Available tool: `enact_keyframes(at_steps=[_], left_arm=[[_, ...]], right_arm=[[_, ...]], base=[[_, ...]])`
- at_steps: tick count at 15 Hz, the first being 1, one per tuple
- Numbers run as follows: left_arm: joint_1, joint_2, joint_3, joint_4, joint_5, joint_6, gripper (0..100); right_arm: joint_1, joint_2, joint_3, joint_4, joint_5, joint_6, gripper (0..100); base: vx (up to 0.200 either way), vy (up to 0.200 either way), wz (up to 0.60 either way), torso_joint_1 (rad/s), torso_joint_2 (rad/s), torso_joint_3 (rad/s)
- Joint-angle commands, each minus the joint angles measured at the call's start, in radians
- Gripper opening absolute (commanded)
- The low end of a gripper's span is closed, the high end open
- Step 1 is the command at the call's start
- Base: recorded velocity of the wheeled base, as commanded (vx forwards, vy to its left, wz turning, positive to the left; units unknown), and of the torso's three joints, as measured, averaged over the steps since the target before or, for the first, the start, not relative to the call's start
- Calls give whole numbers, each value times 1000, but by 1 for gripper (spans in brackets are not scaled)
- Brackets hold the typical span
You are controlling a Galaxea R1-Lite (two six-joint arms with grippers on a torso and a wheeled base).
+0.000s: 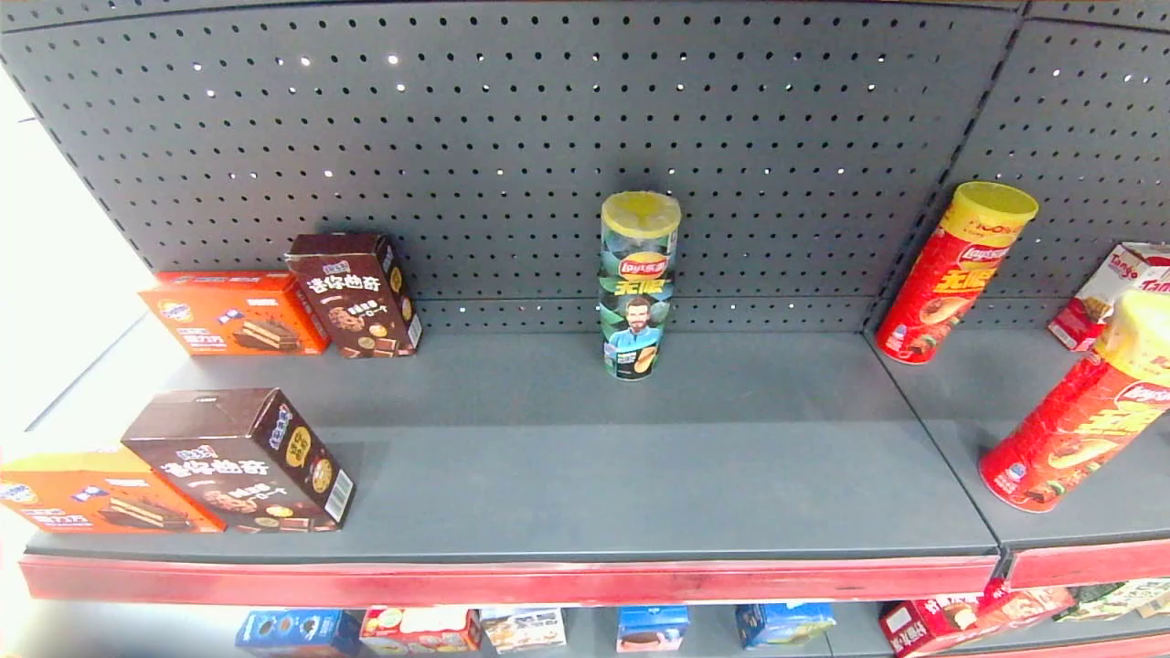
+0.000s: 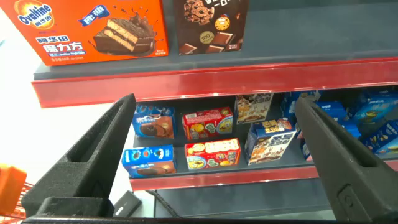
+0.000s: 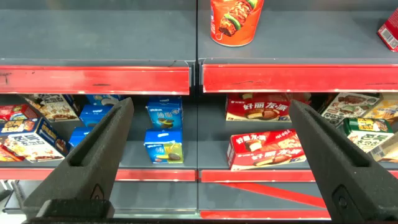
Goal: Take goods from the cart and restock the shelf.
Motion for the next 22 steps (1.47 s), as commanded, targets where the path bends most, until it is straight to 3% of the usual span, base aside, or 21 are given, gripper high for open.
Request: enact_keyframes(at_steps=[1, 11, 22], left_arm=[[0, 1, 0, 0, 0, 0, 100], [0, 1, 0, 0, 0, 0, 100], [0, 1, 0, -3, -1, 0, 100]], right_arm=[[0, 1, 0, 0, 1, 0, 100], [0, 1, 0, 0, 1, 1, 100], [0, 1, 0, 0, -2, 3, 100]], base=[[0, 0, 0, 0, 0, 0], [0, 0, 0, 0, 0, 0], [0, 0, 600, 2, 2, 3]])
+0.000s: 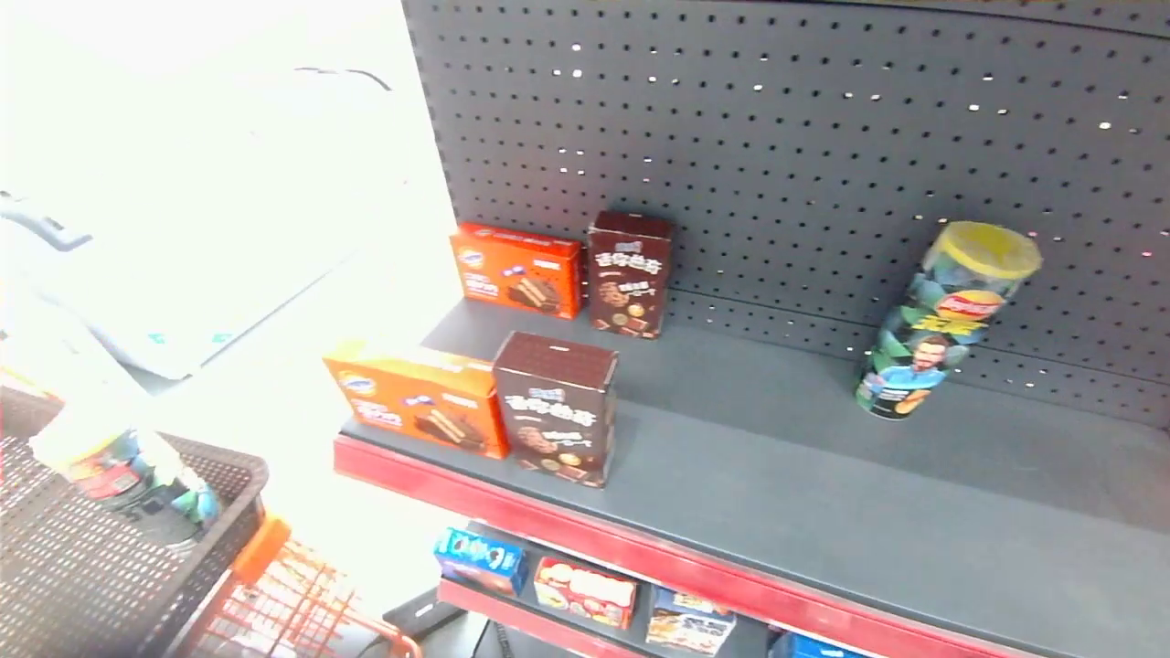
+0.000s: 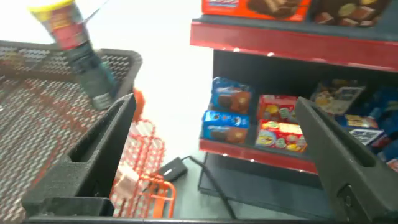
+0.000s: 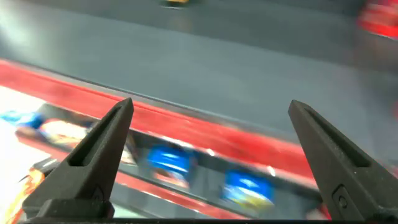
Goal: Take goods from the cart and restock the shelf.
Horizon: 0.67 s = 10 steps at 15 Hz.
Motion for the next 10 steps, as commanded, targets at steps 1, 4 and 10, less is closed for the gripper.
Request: enact_keyframes(at_steps=[1, 4, 10], left_arm=[[1, 1, 0, 0, 0, 0, 100], [1, 1, 1, 0, 0, 0, 100], [0, 1, 0, 0, -6, 6, 100]], right_arm=[[0, 1, 0, 0, 0, 0, 100], [0, 1, 0, 0, 2, -5, 100], [0, 1, 0, 0, 2, -5, 100]], base=[[0, 0, 600, 2, 7, 2], [0, 0, 200, 4, -1, 1], [0, 0, 0, 0, 0, 0]])
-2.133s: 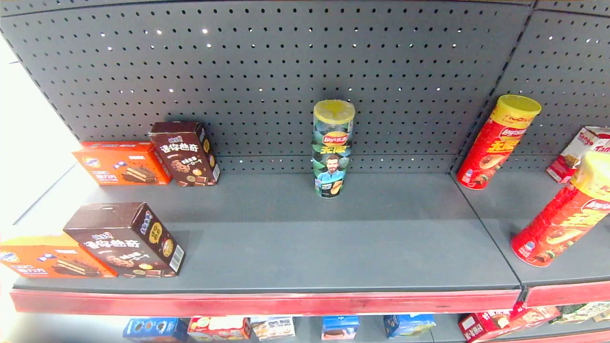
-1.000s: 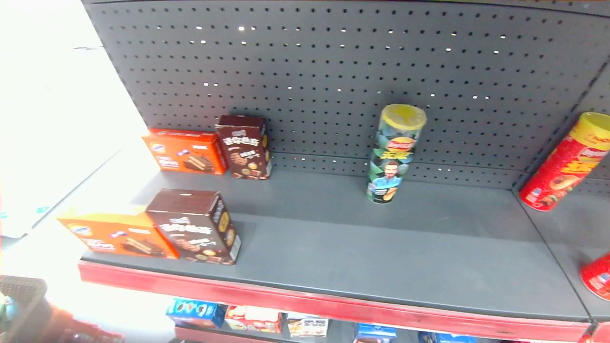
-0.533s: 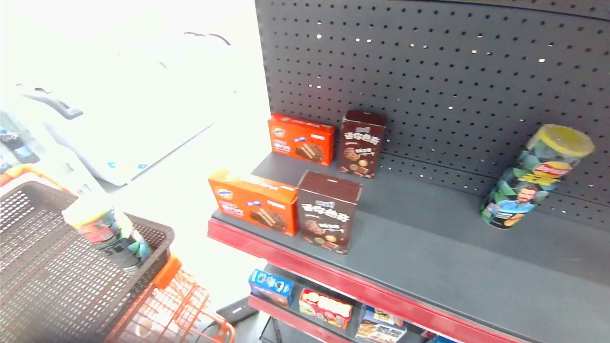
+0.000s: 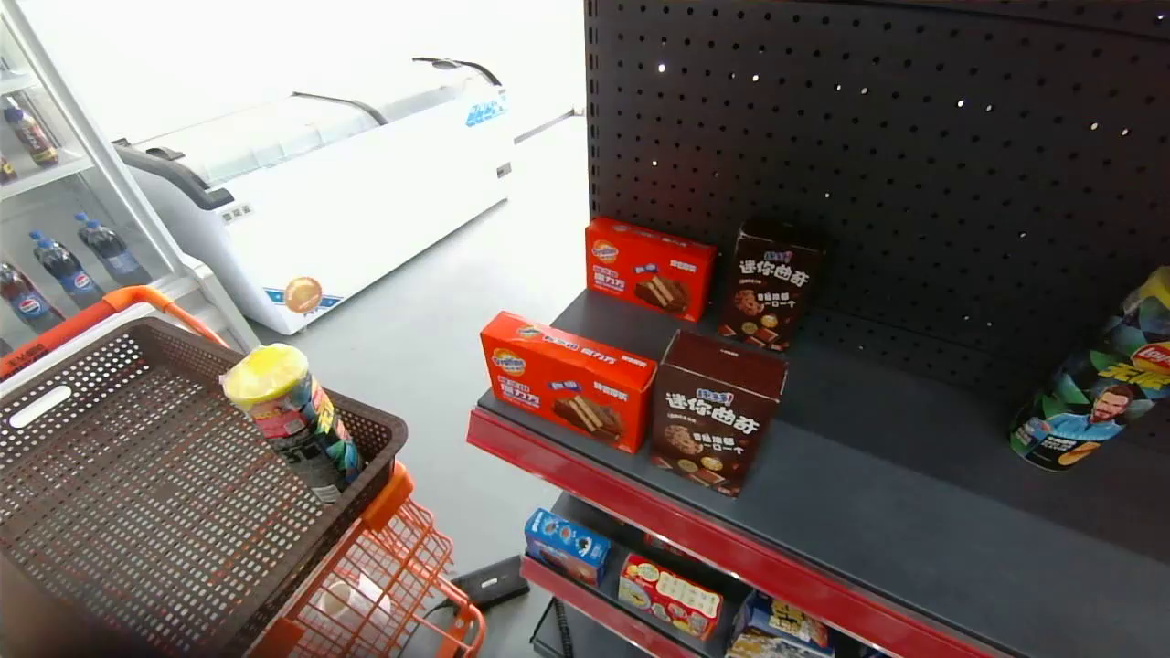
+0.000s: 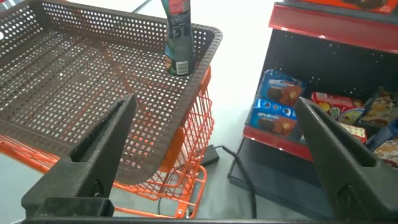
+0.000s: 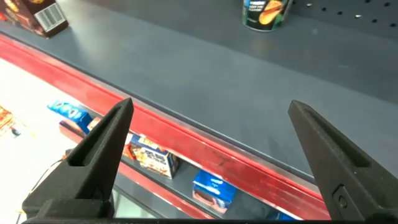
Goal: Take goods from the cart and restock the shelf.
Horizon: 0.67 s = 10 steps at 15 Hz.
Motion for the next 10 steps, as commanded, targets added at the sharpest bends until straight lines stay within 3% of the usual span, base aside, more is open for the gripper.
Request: enact_keyframes(at_steps=[1, 3, 5, 6, 8, 10], left_arm=[[0, 1, -1, 0, -2, 2, 100], [0, 1, -1, 1, 3, 4, 100], [12, 64, -34, 9, 92, 64, 100], [20, 153, -70, 15, 149, 74, 100], [9, 380, -168, 8, 219, 47, 100], [-15, 661, -318, -16, 207, 11, 100]], right_arm=[[0, 1, 0, 0, 1, 0, 100], [0, 1, 0, 0, 1, 0, 100], [0, 1, 0, 0, 1, 0, 100], [0, 1, 0, 0, 1, 0, 100], [0, 1, 0, 0, 1, 0, 100], [0, 1, 0, 0, 1, 0, 100]], base=[[0, 0, 0, 0, 0, 0], [0, 0, 0, 0, 0, 0], [0, 0, 0, 0, 0, 0], [0, 0, 0, 0, 0, 0], [0, 0, 0, 0, 0, 0], [0, 0, 0, 0, 0, 0]])
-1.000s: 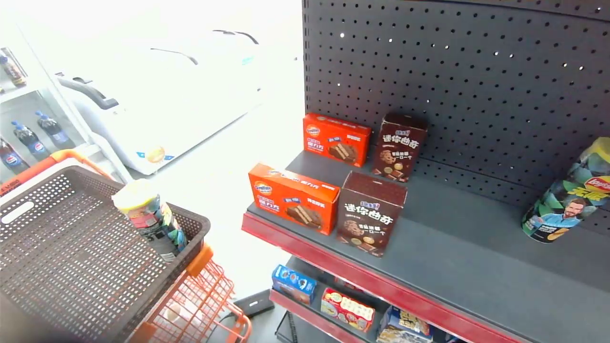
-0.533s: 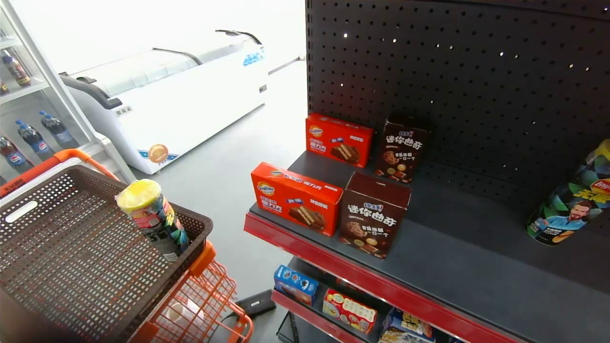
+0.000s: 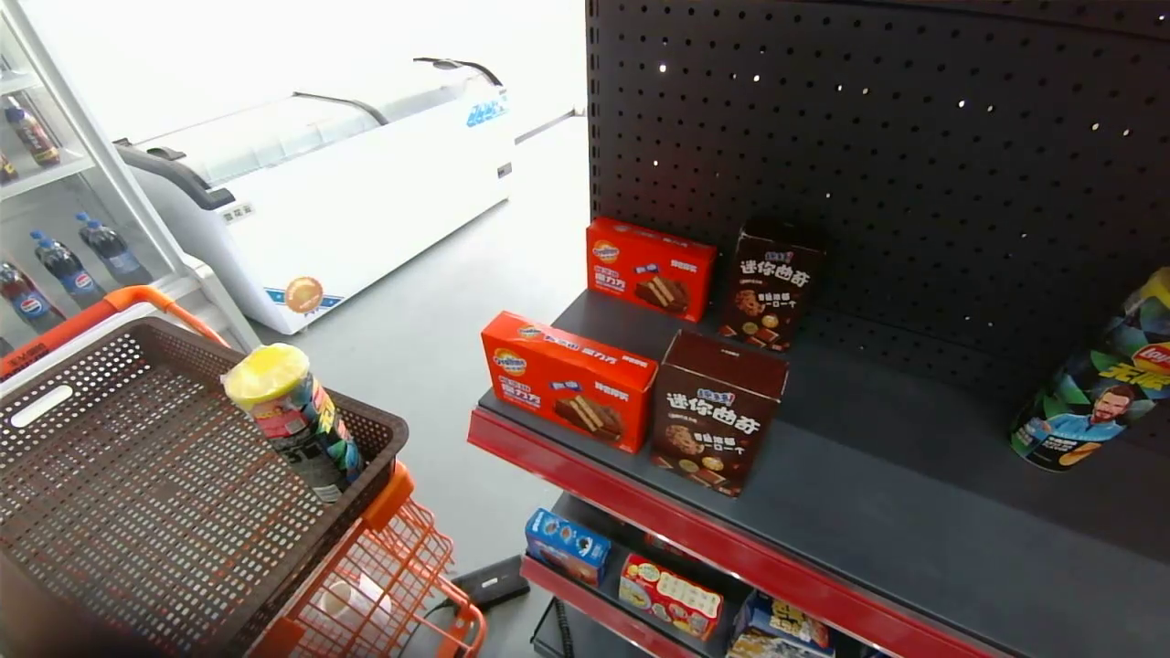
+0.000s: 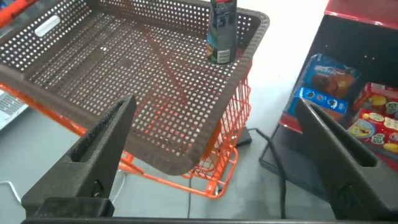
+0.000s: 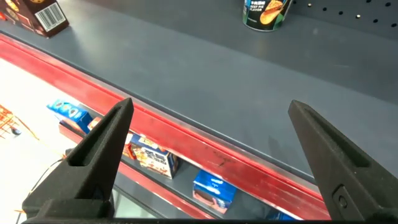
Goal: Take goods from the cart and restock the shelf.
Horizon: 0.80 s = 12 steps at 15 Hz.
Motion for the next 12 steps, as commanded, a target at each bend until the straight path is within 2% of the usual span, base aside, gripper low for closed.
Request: enact_keyframes(at_steps=[1, 2, 3, 4, 5, 6, 7, 8, 10, 12], left_arm=[[31, 506, -203, -65, -18, -28, 100], [63, 602, -215, -150, -54, -15, 100], [132, 724, -206, -294, -58, 51, 100], [161, 783, -202, -343, -73, 94, 100], [144, 857, -189, -375, -96, 169, 100], [132, 892, -179, -406, -96, 200, 100], [126, 960, -163, -498, -96, 202, 100], [126, 1058, -114, -713, -95, 191, 100], [115, 1245, -34, -1053, -96, 169, 100], [100, 1373, -10, -1248, -95, 119, 100]], right_arm=[[0, 1, 0, 0, 0, 0, 100], [0, 1, 0, 0, 0, 0, 100], [0, 1, 0, 0, 0, 0, 100], [0, 1, 0, 0, 0, 0, 100], [0, 1, 0, 0, 0, 0, 100], [0, 1, 0, 0, 0, 0, 100], [0, 1, 0, 0, 0, 0, 100], [0, 1, 0, 0, 0, 0, 100], [0, 1, 0, 0, 0, 0, 100], [0, 1, 0, 0, 0, 0, 100]], base=[[0, 0, 0, 0, 0, 0], [0, 0, 0, 0, 0, 0], [0, 0, 0, 0, 0, 0], [0, 0, 0, 0, 0, 0], [0, 0, 0, 0, 0, 0], [0, 0, 0, 0, 0, 0], [0, 0, 0, 0, 0, 0], [0, 0, 0, 0, 0, 0], [0, 0, 0, 0, 0, 0], [0, 0, 0, 0, 0, 0]])
